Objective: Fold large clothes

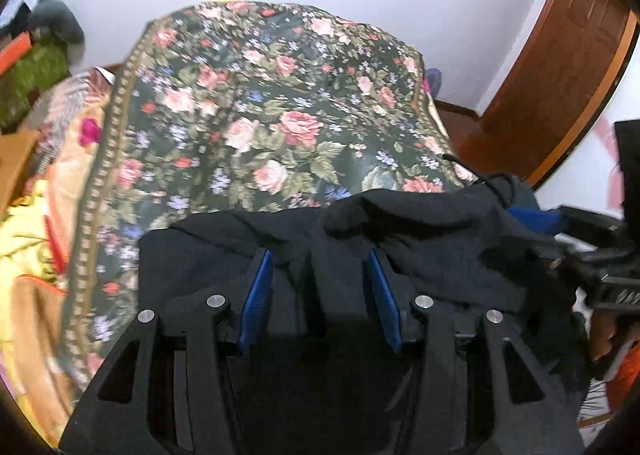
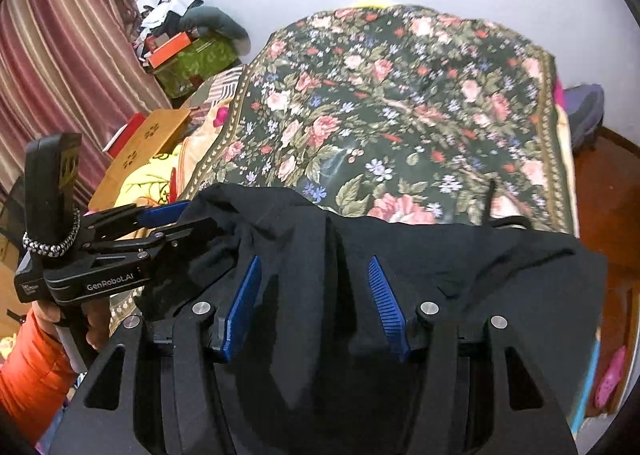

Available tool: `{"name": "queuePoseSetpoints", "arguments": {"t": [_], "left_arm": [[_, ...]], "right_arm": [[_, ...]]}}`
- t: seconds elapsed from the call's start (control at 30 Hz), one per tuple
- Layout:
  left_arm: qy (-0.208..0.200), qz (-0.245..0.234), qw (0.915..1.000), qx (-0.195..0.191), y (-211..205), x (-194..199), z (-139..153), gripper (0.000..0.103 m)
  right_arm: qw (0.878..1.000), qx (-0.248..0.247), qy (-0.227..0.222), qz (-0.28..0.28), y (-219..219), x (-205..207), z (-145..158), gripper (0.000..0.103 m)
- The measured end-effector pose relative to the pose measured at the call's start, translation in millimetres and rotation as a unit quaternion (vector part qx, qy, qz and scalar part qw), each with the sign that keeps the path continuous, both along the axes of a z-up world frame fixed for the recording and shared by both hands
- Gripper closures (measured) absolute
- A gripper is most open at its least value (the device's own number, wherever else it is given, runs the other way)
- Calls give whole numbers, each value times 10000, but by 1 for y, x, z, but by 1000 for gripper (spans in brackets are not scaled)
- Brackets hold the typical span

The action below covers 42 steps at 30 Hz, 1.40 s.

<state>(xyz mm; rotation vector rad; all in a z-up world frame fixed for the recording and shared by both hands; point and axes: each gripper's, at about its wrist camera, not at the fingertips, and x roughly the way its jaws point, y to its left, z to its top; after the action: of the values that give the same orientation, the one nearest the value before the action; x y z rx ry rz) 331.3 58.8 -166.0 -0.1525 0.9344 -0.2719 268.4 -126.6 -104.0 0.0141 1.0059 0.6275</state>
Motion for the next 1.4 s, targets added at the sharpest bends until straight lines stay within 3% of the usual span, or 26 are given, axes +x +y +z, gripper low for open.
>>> {"name": "queuePoseSetpoints", "arguments": {"t": [0.07, 0.13, 0.3, 0.43, 0.63, 0.8, 0.87, 1.0, 1.1, 1.17, 1.23, 1.4], "left_arm": [[13, -84, 9999, -115, -2, 4, -4, 70], [100, -216, 9995, -224, -6, 6, -8, 88], [-144, -338, 9991, -217, -10, -15, 7, 96], [-398, -577, 9973, -224, -11, -47, 32, 97], [-441, -754, 9960, -170, -18, -107, 55, 97], [-328, -673, 9972, 55, -22, -141, 52, 94], [-220, -654, 9972, 271, -23, -153, 48, 93], [-422, -611, 9941, 791, -19, -177, 57, 92], [-759, -412, 9910, 1023, -8, -189, 75, 80], [-1040, -224, 9890, 1024, 3, -189, 90, 64], [-1301, -8, 9864, 1007, 12, -184, 101, 56], [-1308, 402, 9859, 963, 35, -133, 108, 56]], "right_arm": [[10000, 25, 58, 60, 4, 3, -4, 53], [9998, 62, 134, 98, 7, 5, -9, 79], [9991, 348, 142, 192, -1, -8, 1, 91], [9990, 312, -95, 312, -6, -35, 20, 92], [9963, -6, -657, 554, -13, -93, 51, 92], [9935, -324, -775, 771, -13, -133, 57, 90], [9939, -396, -735, 725, -14, -139, 57, 90], [9957, -327, -713, 490, -24, -139, 67, 90], [9972, -178, -688, 247, -31, -129, 76, 84], [9976, -47, -686, 70, -32, -121, 80, 75], [9975, 77, -692, -110, -30, -112, 81, 61], [9977, 309, -449, -395, -18, -75, 73, 59]]}}
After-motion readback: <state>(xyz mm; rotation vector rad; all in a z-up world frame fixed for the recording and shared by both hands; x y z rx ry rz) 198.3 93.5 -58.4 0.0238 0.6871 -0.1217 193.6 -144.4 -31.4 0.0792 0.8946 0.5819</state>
